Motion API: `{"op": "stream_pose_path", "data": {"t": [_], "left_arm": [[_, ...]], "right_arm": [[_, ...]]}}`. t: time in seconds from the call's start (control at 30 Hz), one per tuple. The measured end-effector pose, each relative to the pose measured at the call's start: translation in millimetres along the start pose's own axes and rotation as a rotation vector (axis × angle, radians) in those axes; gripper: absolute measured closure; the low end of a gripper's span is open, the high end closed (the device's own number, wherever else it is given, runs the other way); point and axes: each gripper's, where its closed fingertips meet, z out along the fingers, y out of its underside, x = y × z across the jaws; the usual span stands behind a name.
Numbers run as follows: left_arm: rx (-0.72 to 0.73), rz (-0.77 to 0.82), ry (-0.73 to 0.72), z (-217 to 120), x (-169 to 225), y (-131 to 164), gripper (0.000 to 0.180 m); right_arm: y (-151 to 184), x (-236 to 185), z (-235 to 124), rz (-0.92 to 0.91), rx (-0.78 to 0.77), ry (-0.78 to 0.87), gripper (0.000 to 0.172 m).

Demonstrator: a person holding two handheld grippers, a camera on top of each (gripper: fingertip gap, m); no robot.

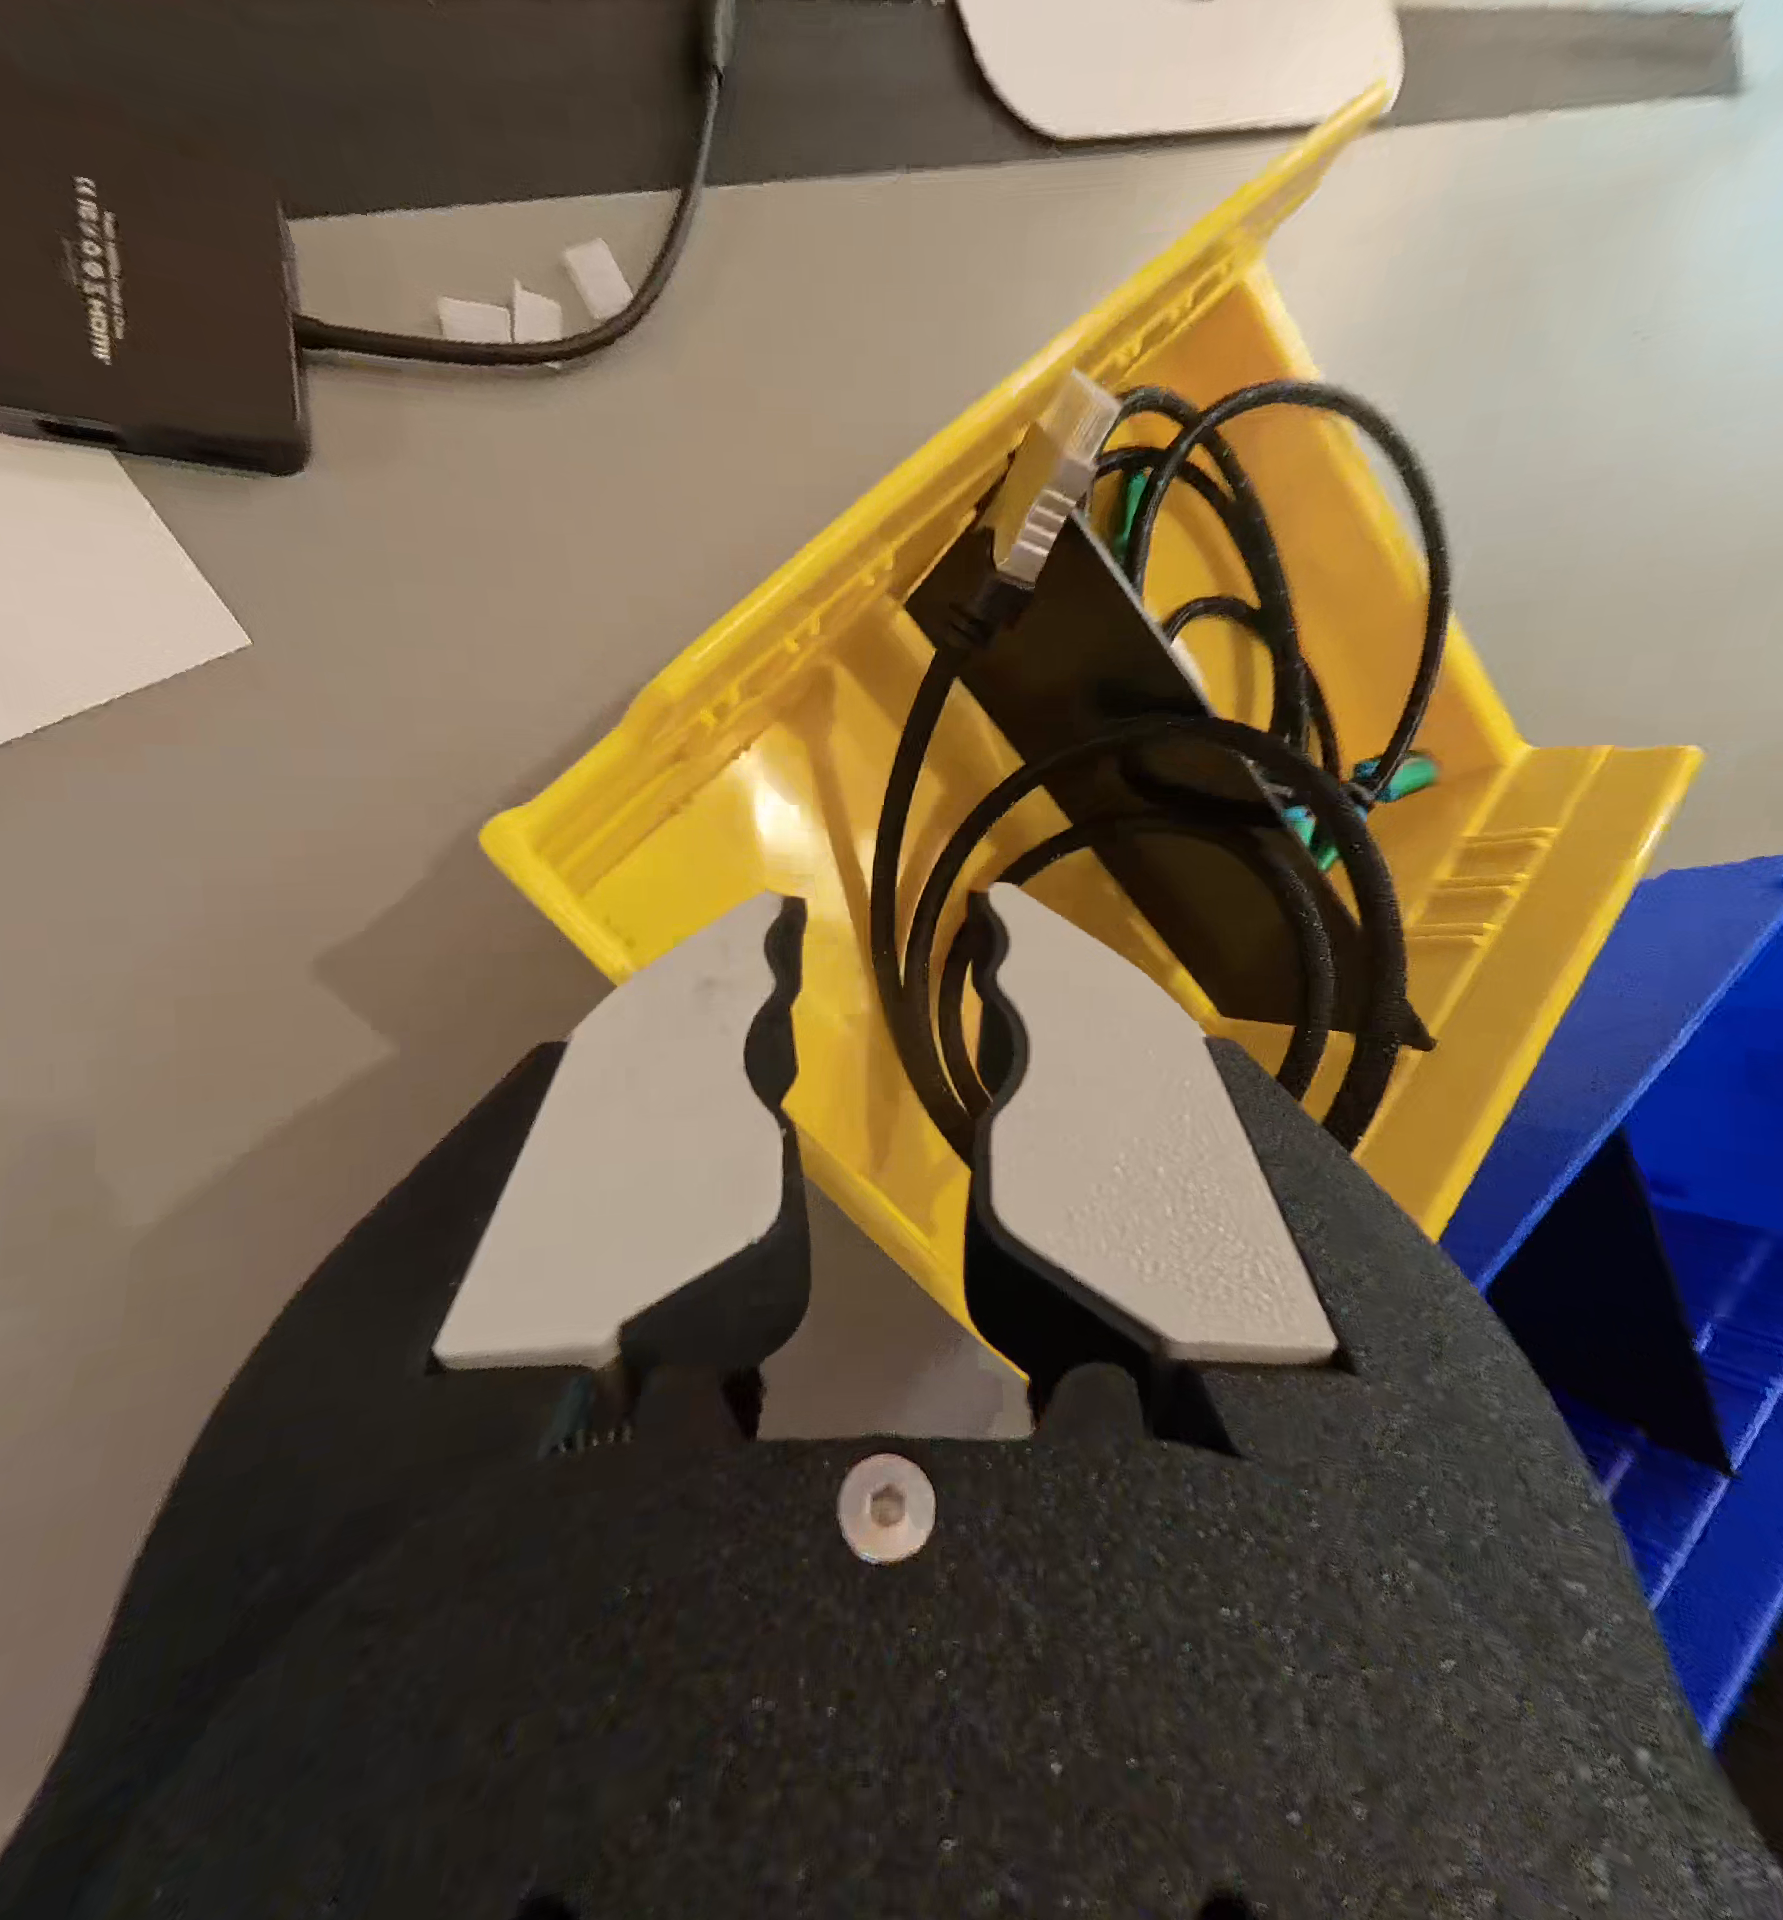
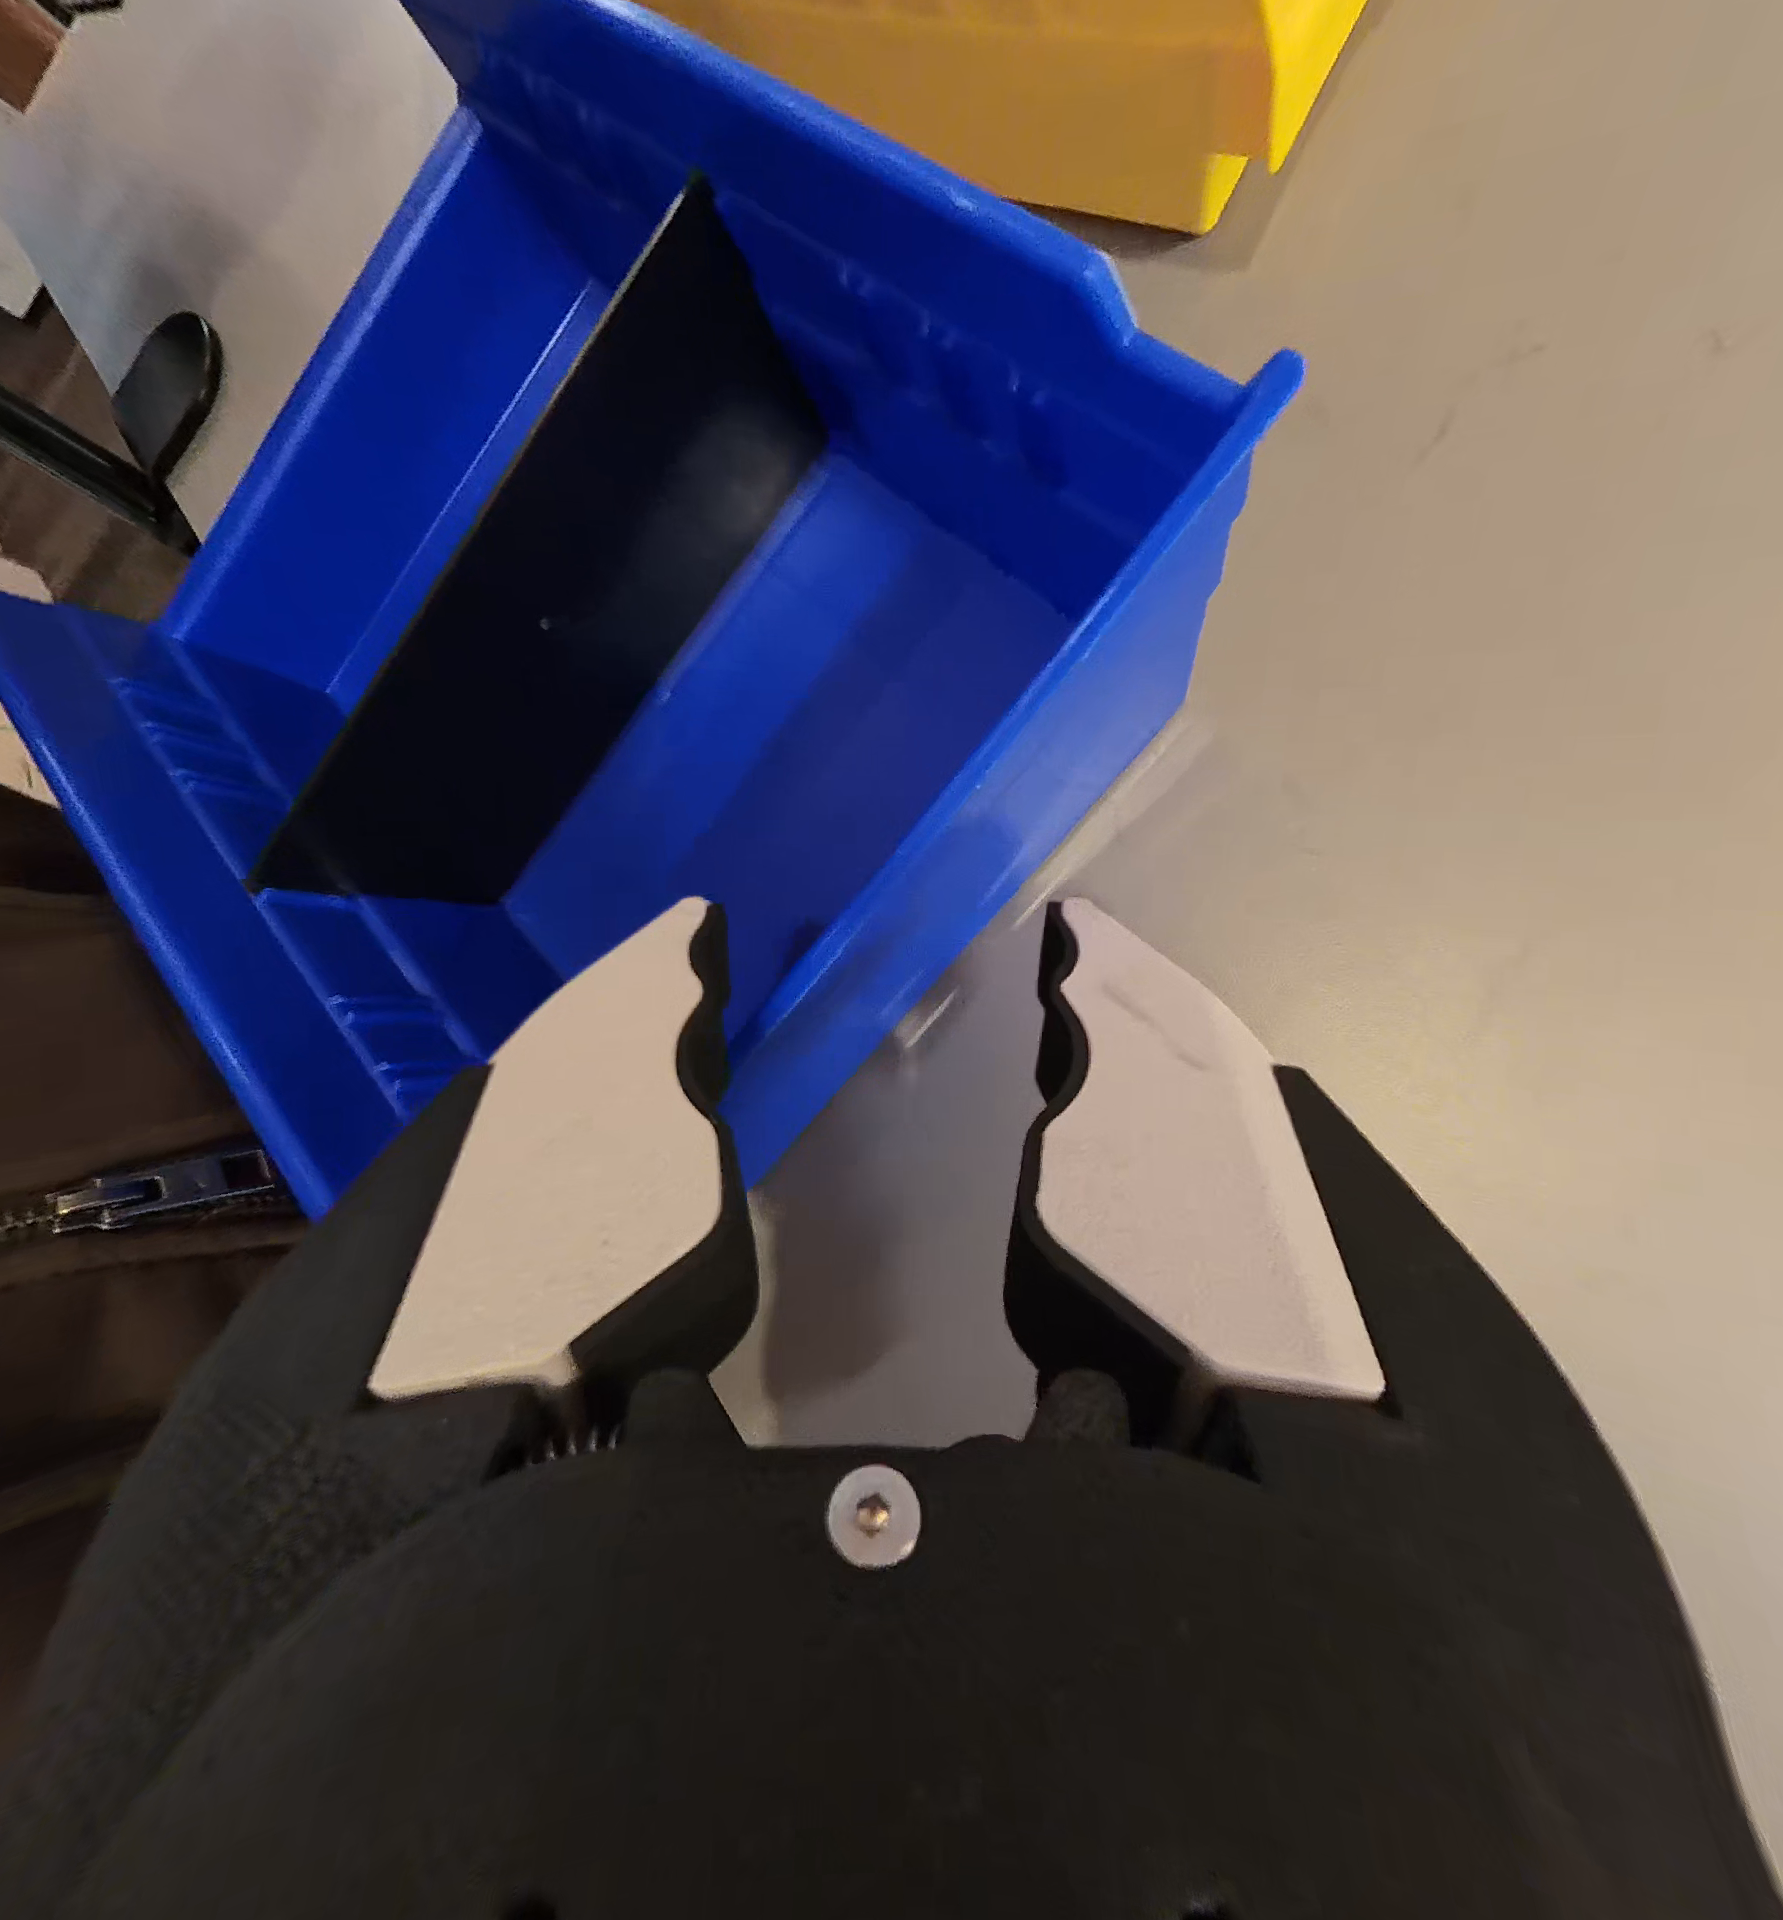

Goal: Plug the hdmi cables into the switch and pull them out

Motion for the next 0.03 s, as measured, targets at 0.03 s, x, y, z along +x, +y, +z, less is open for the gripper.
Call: {"op": "stream_pose_path", "data": {"t": [0.03], "left_arm": [[-0.036,0.019,-0.017,1.5,-1.9,1.2,0.152]], "right_arm": [[0.2,-1.2,0.4,-0.008,-0.011,-0.009,0.117]]}}
